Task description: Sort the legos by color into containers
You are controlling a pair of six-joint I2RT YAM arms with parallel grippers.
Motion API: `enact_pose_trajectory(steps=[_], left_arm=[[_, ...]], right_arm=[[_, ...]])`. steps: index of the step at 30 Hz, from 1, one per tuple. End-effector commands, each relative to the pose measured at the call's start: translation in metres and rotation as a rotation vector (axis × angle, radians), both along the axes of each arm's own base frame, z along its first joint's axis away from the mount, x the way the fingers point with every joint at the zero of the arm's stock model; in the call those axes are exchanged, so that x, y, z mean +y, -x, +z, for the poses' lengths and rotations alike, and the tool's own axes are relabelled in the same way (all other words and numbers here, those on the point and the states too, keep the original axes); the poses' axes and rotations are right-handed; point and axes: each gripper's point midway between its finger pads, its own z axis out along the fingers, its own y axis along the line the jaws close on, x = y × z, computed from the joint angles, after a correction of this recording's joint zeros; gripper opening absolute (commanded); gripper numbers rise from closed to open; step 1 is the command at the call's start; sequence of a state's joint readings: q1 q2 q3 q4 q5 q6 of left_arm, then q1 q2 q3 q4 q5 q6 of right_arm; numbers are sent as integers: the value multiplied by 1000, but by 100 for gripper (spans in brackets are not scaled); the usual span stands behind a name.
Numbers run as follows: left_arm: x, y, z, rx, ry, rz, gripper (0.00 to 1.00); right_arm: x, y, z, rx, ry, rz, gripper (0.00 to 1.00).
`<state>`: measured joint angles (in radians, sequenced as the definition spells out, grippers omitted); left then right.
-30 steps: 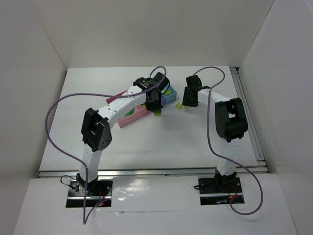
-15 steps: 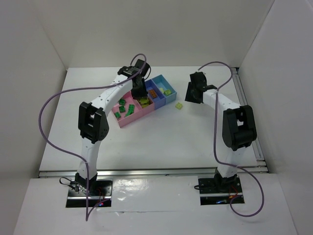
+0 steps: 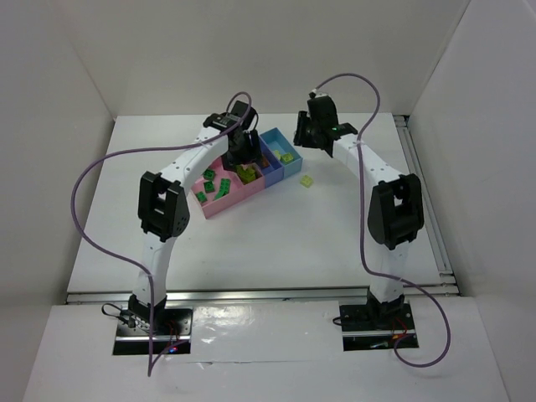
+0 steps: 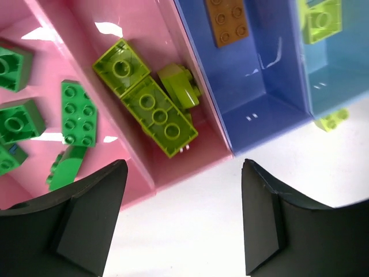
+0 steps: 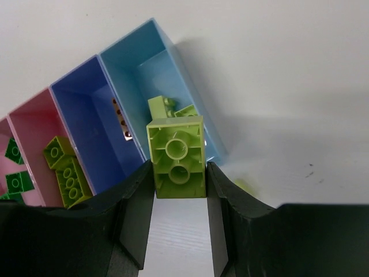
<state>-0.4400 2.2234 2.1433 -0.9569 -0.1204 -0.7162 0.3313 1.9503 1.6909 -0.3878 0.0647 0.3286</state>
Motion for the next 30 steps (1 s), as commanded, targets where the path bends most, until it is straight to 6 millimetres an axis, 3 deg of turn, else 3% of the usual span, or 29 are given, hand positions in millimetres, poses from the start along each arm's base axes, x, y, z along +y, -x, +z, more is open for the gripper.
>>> enact_pose_trajectory(steps=[1, 3, 4, 13, 15, 17, 18, 20, 21, 23, 24, 25, 26, 27, 29, 30], left_arm=[[11, 0, 57, -116, 40, 2, 82], [22, 4, 67, -127, 40, 31, 82], [24, 7, 69, -129, 41, 31, 82], [101, 9, 87, -148, 42, 189, 81], [108, 12, 87, -143, 47, 202, 81], [117, 14, 92, -150, 56, 218, 81], [117, 14, 89, -147, 55, 218, 81], [120, 16, 89, -143, 63, 221, 81], [120, 16, 89, -143, 63, 221, 81], [122, 18, 91, -142, 71, 225, 81], [123, 20, 92, -143, 72, 225, 81], [123, 22, 97, -155, 71, 217, 81], [124, 24, 93, -144, 67, 217, 81], [126, 26, 92, -143, 59, 222, 81], [131, 29, 92, -142, 52, 223, 81], [131, 30, 94, -152, 55, 223, 81]], right_arm=[[15, -6, -11, 14, 15, 41, 26], [25, -13, -5, -3, 3, 57, 26], [27, -14, -15, 19, 5, 65, 26], [58, -23, -30, 29, 11, 130, 28], [66, -26, -35, 37, 16, 152, 37], [68, -31, -40, 48, 20, 152, 55], [75, -32, -28, 27, 13, 163, 68], [68, -35, -26, 20, 40, 127, 73], [64, -36, -14, -4, 46, 108, 73], [50, -33, -11, -33, 71, 47, 72], [44, -28, 15, -84, 53, 19, 70], [36, -18, 3, -70, 62, -7, 67], [20, -15, 5, -83, 81, -62, 64], [3, 1, 4, -74, 92, -83, 57], [-13, 16, 1, -68, 86, -118, 56], [-26, 24, 8, -75, 83, -137, 56]])
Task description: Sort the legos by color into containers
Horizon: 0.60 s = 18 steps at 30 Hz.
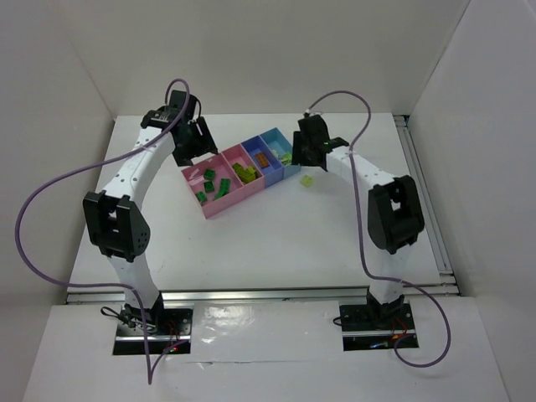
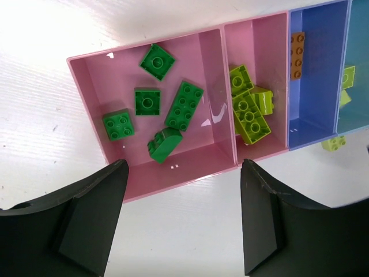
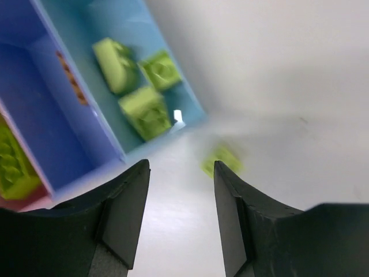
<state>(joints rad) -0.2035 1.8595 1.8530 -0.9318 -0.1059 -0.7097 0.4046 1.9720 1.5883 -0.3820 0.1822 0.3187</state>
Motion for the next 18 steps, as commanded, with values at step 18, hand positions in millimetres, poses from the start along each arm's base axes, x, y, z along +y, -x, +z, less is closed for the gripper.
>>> enact_pose_trajectory(steps=[18], left_arm=[[-4, 17, 8, -42, 10, -56, 79]], right_arm=[[-40, 49, -70, 200, -20, -33, 84]])
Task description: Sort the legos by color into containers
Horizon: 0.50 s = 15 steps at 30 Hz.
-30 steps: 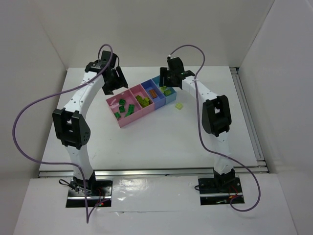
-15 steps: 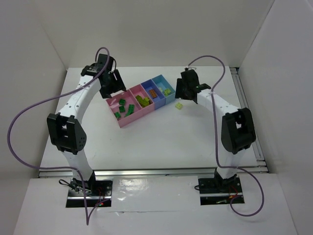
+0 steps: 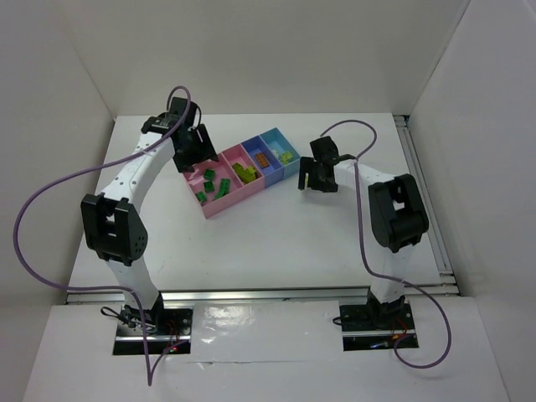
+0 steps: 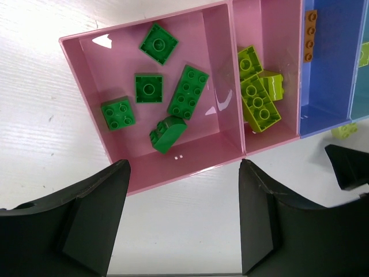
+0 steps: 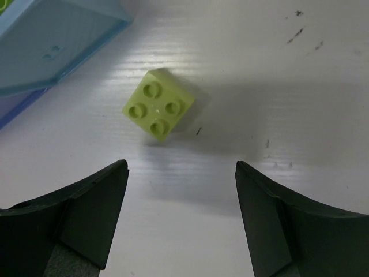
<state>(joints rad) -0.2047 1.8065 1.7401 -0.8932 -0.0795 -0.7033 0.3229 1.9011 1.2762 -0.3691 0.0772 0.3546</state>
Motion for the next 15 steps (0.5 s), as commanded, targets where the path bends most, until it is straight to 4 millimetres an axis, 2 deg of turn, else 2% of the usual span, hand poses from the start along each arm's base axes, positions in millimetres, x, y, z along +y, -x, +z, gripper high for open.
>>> enact_pose_trajectory(steps=[1, 2, 4, 5, 11, 12, 15], left_arm=[[-1, 0, 21, -69, -10, -30, 79], [-1, 0, 21, -69, -11, -30, 79], [-1, 0, 21, -69, -11, -30, 79], [-1, 0, 21, -69, -11, -30, 79], [-3, -2, 21, -67, -3, -35, 79], [-3, -2, 21, -67, -3, -35, 79], [-3, -2, 21, -67, -3, -35, 79]], right_arm=[[6, -21, 6, -36, 5, -5, 82], [5, -22, -2, -27, 17, -11, 80], [7, -36, 6, -71, 7, -26, 79], [6, -37, -5, -59, 16, -42, 77], [1, -65, 1, -148, 38, -105, 69], [1, -62, -3, -139, 36, -112, 67], [-1, -66, 4, -164, 42, -124, 55]])
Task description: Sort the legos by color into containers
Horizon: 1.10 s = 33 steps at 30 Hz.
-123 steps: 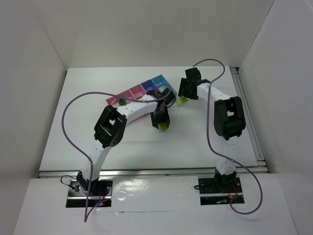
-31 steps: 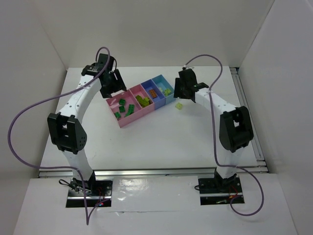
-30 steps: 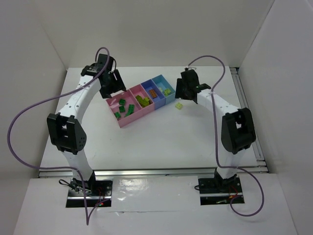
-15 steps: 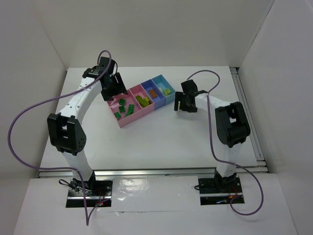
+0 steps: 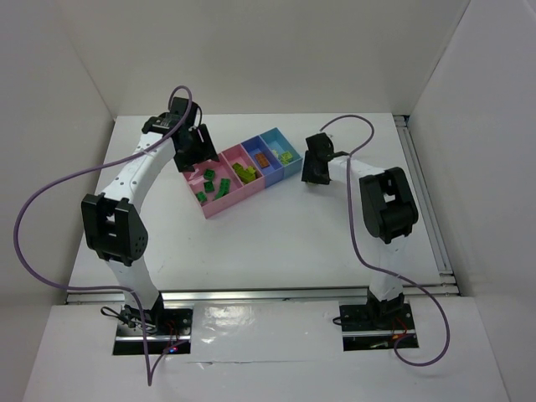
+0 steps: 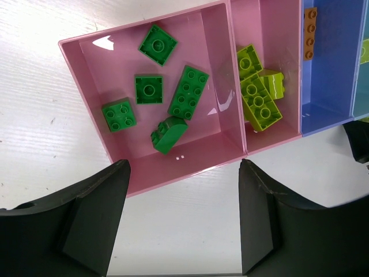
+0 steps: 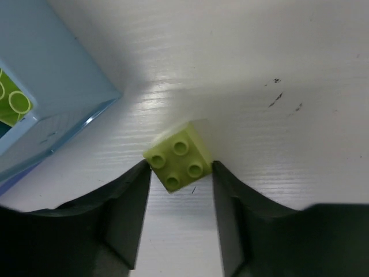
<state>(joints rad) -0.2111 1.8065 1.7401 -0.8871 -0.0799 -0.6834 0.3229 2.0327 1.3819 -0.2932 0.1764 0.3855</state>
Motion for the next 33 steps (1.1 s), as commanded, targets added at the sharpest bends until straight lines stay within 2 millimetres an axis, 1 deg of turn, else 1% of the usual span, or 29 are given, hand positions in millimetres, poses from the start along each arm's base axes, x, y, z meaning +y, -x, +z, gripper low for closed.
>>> enact_pose_trajectory(steps=[1, 2, 3, 5, 6, 7, 8, 9, 11, 13, 14, 15, 17, 18, 19, 20, 21, 22, 23, 24, 25, 26, 27, 28, 29, 30, 31, 32, 33], left_arm=[[0, -2, 17, -52, 0, -20, 79], [-1, -4, 20, -60, 2, -20, 79], [-1, -4, 20, -61, 2, -20, 79], [-2, -4, 20, -59, 10, -25, 79], [-6, -3, 20, -59, 10, -34, 79], [-6, -3, 20, -59, 10, -34, 79], [-6, -3, 20, -59, 10, -34, 79], [-6, -3, 20, -59, 10, -34, 79], [-6, -3, 20, -59, 10, -34, 79], [-6, -3, 20, -59, 10, -34, 79], [-6, -3, 20, -59, 10, -34, 79], [-6, -3, 20, -59, 10, -34, 79], [-6, -1, 17, -49, 13, -27, 79], [-6, -1, 17, -49, 13, -27, 79], [-8, -1, 17, -48, 20, -32, 79], [-8, -1, 17, -48, 20, -32, 79], [-8, -1, 17, -48, 20, -32, 79], [-9, 0, 17, -46, 28, -37, 79], [-7, -1, 17, -48, 19, -31, 79], [-7, -1, 17, -49, 13, -40, 79], [-5, 0, 21, -61, 6, -33, 79], [-5, 0, 21, -61, 5, -33, 79], [-3, 0, 24, -73, -6, -37, 79], [-2, 2, 21, -64, -8, -37, 79], [-2, 3, 25, -73, -12, -46, 79], [3, 5, 25, -72, -13, -37, 79], [4, 4, 25, -73, -20, -32, 79], [9, 6, 25, -73, -20, -22, 79], [9, 6, 25, -74, -26, -30, 79]], right_arm=[[-2, -18, 19, -95, 10, -48, 49], [-2, -18, 29, -117, 2, -49, 46], [-7, -12, 26, -109, 17, -58, 43], [-11, -13, 36, -141, 32, -65, 36], [-13, -11, 44, -153, 35, -57, 34], [-17, -7, 44, -148, 54, -58, 33], [-19, -6, 49, -153, 60, -64, 33], [-20, -4, 58, -170, 54, -65, 32], [-24, 3, 64, -166, 69, -63, 32], [-25, 6, 83, -199, 57, -65, 30], [-26, 8, 88, -208, 54, -65, 30], [-22, 9, 102, -237, 42, -58, 30], [-16, 5, 113, -262, 15, -44, 30], [-7, 4, 114, -263, 1, -22, 30], [-3, -6, 125, -290, -9, -23, 30], [7, -11, 128, -295, -25, -2, 30], [18, -16, 119, -279, -30, 19, 30], [20, -22, 118, -275, -29, 19, 30], [34, -33, 133, -308, -55, 40, 30], [45, -39, 134, -311, -70, 62, 30], [50, -45, 119, -283, -68, 70, 32], [62, -56, 133, -318, -83, 81, 34], [67, -61, 130, -309, -96, 84, 36], [70, -68, 114, -282, -85, 84, 49], [74, -75, 117, -294, -97, 78, 61], [80, -85, 131, -321, -128, 71, 69], [83, -90, 133, -329, -138, 65, 75], [85, -93, 131, -323, -143, 59, 83], [84, -99, 146, -355, -151, 39, 85]])
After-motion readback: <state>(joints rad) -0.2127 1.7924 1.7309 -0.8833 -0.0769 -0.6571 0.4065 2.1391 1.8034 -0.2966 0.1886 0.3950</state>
